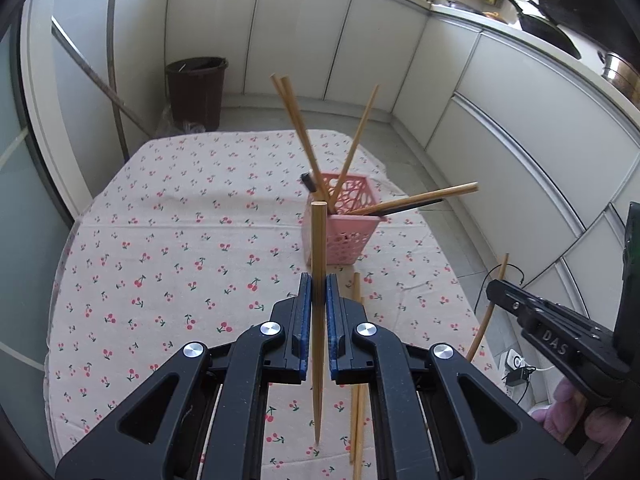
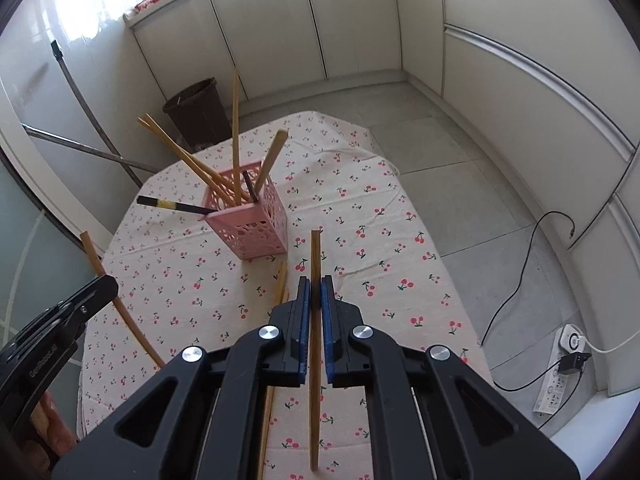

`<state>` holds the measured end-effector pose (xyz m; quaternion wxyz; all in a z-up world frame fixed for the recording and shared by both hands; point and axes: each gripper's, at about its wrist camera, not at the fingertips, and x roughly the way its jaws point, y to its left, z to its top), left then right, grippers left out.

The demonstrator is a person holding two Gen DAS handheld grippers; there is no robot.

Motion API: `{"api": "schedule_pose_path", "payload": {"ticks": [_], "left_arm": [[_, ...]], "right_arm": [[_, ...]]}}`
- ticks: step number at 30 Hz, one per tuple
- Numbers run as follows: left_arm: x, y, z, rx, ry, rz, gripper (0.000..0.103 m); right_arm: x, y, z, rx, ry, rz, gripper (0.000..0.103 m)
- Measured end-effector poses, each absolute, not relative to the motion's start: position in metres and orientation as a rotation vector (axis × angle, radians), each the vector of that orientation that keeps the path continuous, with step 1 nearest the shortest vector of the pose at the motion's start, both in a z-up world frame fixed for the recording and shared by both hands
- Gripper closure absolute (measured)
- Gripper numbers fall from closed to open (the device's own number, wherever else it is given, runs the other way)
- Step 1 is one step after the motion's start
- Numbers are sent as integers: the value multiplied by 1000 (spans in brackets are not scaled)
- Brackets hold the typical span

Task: Organize utensils
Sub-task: 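Lift the left tool's chopstick over the pink holder while the right tool carries its chopstick there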

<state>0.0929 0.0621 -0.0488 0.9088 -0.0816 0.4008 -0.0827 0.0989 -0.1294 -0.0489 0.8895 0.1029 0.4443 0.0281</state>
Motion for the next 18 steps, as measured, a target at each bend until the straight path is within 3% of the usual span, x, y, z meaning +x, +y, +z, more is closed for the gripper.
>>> {"api": "schedule_pose_path", "payload": {"ticks": [18], "left_arm": [[92,45,29,-184,656,-208,96]], "right_arm": [[74,-188,12,374,787,47,97]]}}
